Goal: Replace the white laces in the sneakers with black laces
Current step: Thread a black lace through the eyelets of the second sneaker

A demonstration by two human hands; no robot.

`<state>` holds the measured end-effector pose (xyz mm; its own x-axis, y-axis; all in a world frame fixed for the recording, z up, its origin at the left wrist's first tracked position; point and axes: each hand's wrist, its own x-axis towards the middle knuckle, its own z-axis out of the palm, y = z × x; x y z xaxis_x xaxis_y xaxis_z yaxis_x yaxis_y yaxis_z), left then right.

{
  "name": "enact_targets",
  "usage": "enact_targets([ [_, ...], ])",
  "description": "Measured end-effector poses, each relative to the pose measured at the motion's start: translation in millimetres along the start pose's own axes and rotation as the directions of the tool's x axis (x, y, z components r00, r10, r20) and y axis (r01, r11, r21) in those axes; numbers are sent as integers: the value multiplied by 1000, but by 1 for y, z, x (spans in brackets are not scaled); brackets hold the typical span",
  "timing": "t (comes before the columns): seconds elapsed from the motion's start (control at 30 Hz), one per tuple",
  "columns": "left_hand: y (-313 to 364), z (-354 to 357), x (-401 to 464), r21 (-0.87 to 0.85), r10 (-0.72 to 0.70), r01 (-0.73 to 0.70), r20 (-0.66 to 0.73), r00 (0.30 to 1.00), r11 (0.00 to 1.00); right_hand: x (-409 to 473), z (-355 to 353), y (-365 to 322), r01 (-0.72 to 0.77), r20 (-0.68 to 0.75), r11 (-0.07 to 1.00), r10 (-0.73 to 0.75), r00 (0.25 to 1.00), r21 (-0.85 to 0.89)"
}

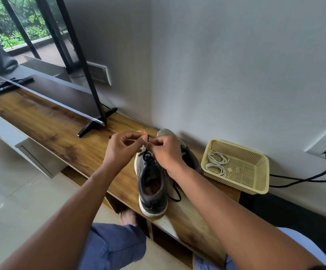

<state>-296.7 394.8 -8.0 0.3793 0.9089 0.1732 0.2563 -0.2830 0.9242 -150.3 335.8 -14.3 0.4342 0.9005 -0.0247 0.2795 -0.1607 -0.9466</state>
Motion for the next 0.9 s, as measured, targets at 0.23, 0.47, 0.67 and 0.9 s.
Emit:
enact_targets([
  [0.23,1,5,2,-141,-100,93,-38,994,986,4,-3,0,86,92,991,-77,993,-104],
  [0.47,-3,-5,11,-482,-193,167,-6,981,860,12,-29,13,-65,15,956,72,997,-287],
  [0.67,-20,-20,17,146,-41,39,5,999,989,5,-16,17,15,105,810,57,993,-586],
  [0.9,-24,0,14,435,-67,-64,280,958,898,-6,1,22,55,117,736,33,993,-675],
])
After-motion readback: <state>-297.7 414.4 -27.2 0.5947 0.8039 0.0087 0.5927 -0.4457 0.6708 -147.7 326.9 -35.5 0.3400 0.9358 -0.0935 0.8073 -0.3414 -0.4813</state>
